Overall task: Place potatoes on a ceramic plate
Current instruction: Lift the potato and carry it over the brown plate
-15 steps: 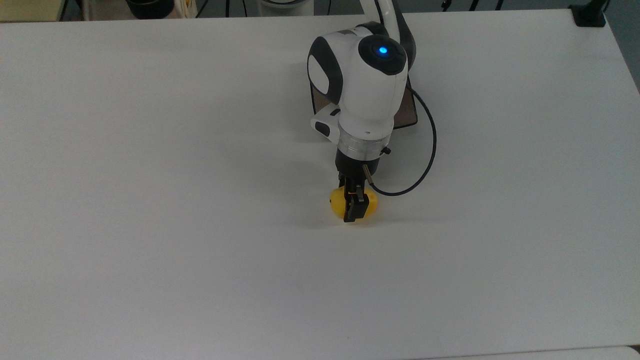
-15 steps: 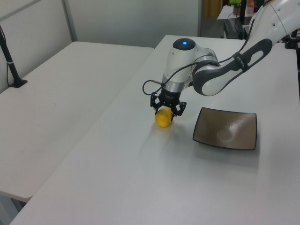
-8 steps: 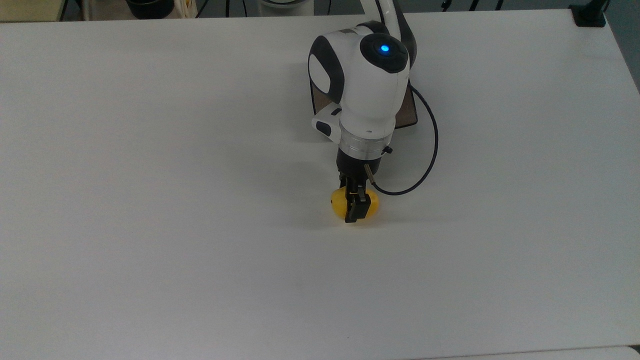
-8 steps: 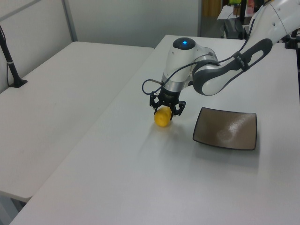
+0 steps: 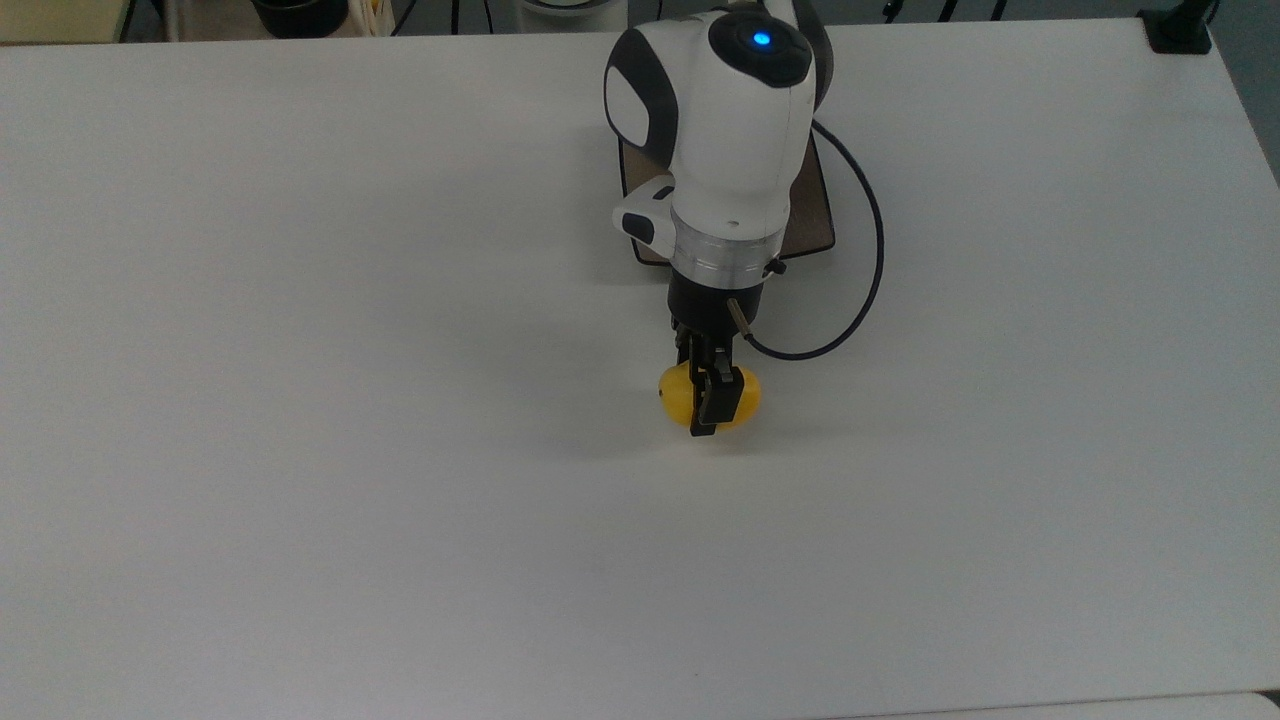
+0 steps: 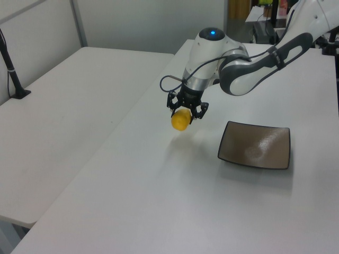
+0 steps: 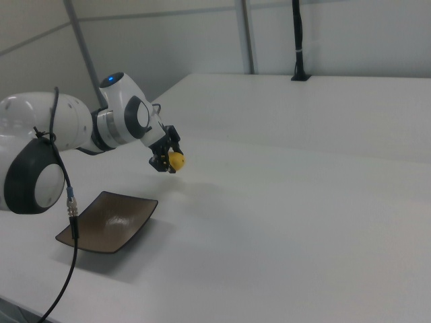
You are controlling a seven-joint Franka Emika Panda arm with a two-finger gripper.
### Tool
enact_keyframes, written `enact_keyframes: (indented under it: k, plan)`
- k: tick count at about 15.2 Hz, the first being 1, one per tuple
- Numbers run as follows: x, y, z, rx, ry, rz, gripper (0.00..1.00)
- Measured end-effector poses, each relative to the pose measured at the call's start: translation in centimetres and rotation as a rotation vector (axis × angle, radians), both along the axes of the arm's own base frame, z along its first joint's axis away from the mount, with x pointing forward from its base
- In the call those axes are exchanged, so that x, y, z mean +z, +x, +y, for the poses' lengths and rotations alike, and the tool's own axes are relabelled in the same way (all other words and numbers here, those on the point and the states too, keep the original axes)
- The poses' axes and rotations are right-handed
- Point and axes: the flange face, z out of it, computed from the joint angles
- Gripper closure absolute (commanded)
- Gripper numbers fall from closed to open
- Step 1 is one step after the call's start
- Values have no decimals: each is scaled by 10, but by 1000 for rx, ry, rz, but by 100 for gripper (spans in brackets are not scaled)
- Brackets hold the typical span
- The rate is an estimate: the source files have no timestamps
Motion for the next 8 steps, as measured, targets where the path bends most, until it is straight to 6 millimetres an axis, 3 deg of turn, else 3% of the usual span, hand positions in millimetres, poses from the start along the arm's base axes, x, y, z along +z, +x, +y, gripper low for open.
enact_keyframes:
  k: [4, 8]
  plan:
    - [24, -13, 1, 35, -27, -10, 52]
    - [50, -38, 0, 74, -76, 0, 50]
